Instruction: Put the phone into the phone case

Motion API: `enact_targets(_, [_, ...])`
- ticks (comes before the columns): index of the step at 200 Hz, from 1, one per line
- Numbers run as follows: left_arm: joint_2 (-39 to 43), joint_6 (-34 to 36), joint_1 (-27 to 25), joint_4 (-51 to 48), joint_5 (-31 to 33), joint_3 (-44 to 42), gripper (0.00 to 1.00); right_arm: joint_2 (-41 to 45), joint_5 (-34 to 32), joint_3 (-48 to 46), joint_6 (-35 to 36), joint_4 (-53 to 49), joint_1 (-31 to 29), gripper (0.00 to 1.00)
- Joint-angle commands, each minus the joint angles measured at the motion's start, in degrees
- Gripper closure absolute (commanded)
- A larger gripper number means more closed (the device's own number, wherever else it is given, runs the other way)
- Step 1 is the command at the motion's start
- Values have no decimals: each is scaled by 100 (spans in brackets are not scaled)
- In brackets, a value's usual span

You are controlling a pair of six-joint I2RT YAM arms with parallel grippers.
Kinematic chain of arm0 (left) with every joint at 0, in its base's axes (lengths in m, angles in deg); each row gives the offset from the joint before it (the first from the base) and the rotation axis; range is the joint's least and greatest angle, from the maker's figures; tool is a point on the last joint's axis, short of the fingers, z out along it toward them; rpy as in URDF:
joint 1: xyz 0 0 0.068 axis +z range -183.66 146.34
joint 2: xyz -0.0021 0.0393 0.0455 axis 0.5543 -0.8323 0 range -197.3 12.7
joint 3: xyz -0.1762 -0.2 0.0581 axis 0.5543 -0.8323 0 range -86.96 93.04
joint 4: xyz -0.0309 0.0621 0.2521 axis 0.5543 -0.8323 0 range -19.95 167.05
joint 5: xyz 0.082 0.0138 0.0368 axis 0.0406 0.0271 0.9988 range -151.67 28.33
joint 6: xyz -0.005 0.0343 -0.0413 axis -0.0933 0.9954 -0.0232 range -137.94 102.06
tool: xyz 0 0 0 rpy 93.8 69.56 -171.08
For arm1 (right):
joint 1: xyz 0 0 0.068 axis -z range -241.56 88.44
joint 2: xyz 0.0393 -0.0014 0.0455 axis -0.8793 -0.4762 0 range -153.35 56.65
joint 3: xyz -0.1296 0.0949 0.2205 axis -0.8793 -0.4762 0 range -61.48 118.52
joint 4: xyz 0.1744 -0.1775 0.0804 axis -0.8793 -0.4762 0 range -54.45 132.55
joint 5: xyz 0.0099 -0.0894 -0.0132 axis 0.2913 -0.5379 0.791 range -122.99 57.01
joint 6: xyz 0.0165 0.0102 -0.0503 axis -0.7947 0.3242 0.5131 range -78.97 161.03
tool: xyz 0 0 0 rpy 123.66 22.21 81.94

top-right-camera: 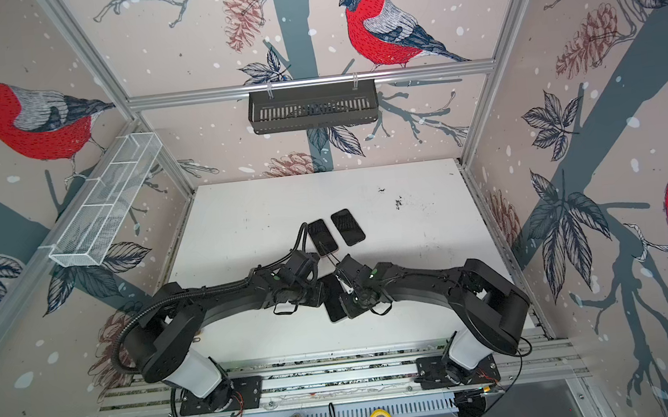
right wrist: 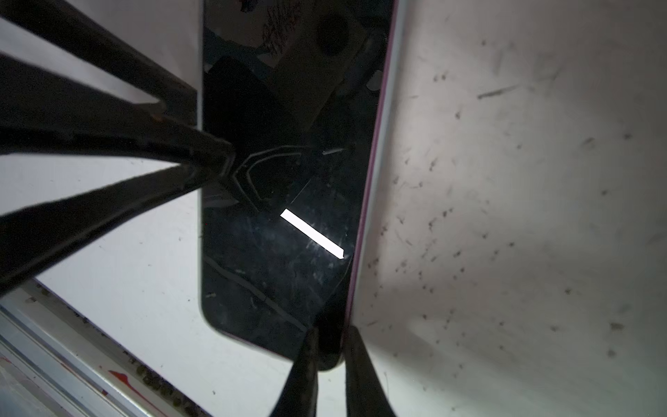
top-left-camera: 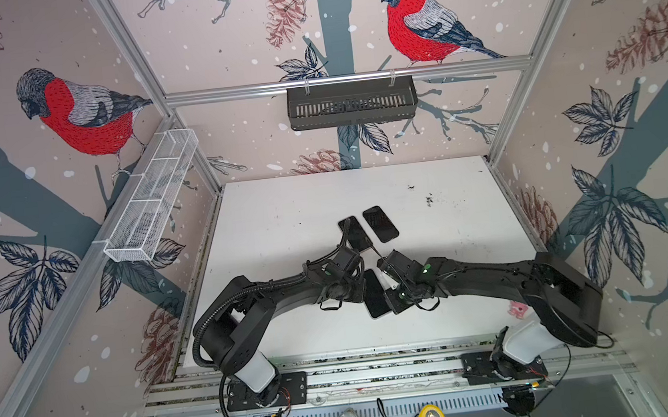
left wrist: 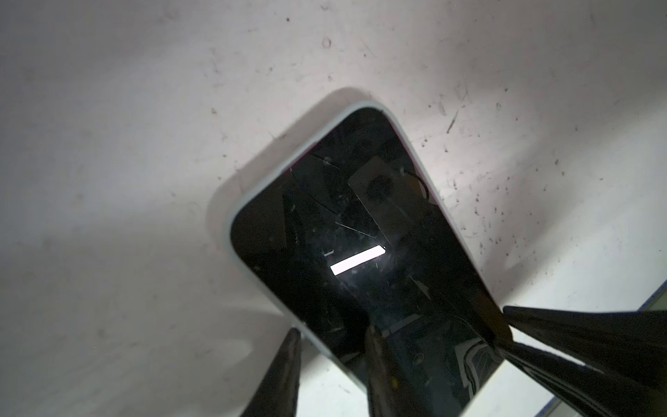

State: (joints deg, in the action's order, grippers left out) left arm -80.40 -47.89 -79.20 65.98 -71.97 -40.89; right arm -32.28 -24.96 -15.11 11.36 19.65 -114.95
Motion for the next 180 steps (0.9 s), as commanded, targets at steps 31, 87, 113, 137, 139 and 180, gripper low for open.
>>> enact_targets(31, [-42,-11,-7,-281,110,-78,68,-261,-290,68,238,-623,-147,84])
enact_targets(87, [478,-19,14,-483,456,-19,68,475,-752,413,133,-810,-146,82])
enact_targets(113, [1325,17,68,-756,866,68,67,1042,-867,520,195,-855,-92,76])
enact_targets(137, [2421,41,72,-985,1406,92,66,1184,-655,427,167,-728,-88,70])
enact_targets(139, [2512,42,72,-1005,1463,90,66,1178,-641,422,155,-713,-92,70])
enact_targets(180, [4846,-4,80,-1154,2519,-353,43,604,-467,359,-36,-437,-438,57])
